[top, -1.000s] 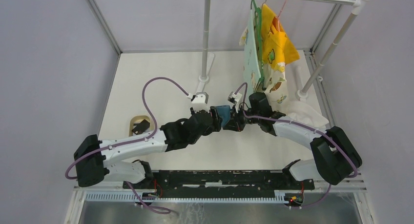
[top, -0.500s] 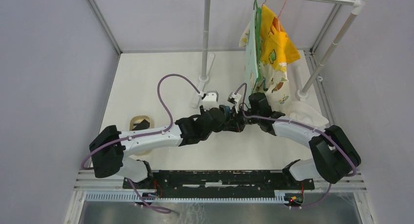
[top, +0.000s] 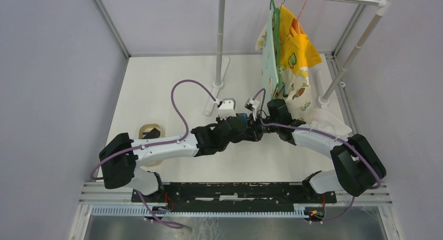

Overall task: Put the credit cards into the card holder
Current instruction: Open the card holder at the center of the board.

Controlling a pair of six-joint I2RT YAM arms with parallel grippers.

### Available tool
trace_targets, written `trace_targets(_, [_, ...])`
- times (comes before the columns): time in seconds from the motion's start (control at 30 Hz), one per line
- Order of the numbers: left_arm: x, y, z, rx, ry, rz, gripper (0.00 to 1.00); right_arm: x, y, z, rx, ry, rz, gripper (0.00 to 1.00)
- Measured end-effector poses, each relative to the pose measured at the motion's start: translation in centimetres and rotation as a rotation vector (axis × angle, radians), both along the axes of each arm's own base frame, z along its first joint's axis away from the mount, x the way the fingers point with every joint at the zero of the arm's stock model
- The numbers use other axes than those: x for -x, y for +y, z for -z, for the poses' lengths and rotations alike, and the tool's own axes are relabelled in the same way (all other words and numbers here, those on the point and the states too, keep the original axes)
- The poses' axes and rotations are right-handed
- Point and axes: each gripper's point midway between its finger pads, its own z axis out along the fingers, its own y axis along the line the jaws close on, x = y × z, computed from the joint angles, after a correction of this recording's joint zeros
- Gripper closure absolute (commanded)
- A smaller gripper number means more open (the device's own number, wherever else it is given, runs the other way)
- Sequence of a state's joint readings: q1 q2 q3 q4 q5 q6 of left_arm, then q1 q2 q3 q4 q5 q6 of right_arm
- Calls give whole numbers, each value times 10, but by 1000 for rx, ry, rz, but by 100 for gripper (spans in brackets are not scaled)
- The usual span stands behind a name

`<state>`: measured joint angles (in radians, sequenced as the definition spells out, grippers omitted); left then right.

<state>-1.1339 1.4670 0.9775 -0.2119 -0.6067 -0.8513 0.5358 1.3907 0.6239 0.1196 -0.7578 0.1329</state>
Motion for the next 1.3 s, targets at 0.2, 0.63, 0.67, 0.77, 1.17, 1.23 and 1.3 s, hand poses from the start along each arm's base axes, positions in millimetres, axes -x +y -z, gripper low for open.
trace_targets(0.2, [0,1,0,-4,0,-7,96,1,1,-2,-10,-2,-8,100])
trace_targets(0.63, [-5,37,8,-70,-7,-62,98,2,2,-3,-14,-37,-42,100])
trace_targets(0.67, [-3,39,7,-69,-10,-58,98,2,2,-2,-10,-44,-48,100])
trace_targets(0.77, [3,44,2,-51,-23,-22,98,3,1,0,2,-68,-65,100])
trace_targets(1.17, [41,29,-18,109,-81,298,98,11,-3,0,15,-187,-188,100])
trace_targets(1.23, [46,31,-19,123,-95,332,98,12,-2,1,16,-194,-207,100])
trace_targets(1.3, [50,34,-20,134,-105,354,98,13,-1,2,13,-191,-226,99])
